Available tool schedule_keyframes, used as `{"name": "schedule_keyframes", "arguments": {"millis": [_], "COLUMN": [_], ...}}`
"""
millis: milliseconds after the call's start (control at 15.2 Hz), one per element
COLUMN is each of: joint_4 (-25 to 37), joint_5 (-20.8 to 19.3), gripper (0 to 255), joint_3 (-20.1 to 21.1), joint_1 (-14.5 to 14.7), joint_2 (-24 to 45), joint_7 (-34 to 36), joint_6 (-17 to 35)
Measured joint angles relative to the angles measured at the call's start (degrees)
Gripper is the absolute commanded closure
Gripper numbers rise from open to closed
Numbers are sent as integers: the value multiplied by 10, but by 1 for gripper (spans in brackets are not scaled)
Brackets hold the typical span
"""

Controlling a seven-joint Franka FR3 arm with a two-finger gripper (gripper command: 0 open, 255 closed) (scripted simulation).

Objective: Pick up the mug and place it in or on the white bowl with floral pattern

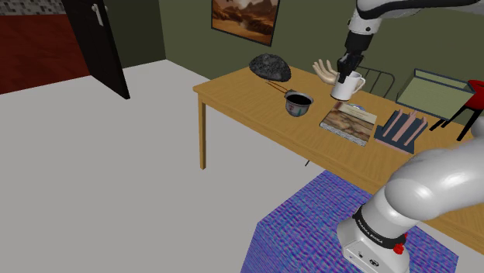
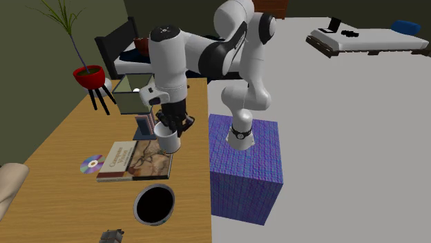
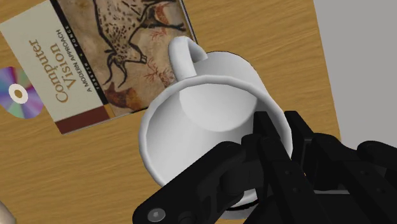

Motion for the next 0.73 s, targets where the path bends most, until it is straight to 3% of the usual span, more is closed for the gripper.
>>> {"name": "schedule_keyframes", "arguments": {"millis": [396,726], "joint_4": [132,280], "joint_5": [42,83], "gripper": [255,255], "joint_3": [-5,-8], "joint_1": [21,27], "joint_2": [132,252], "joint_7": [-4,-14], "joint_6": [-5,-39]}}
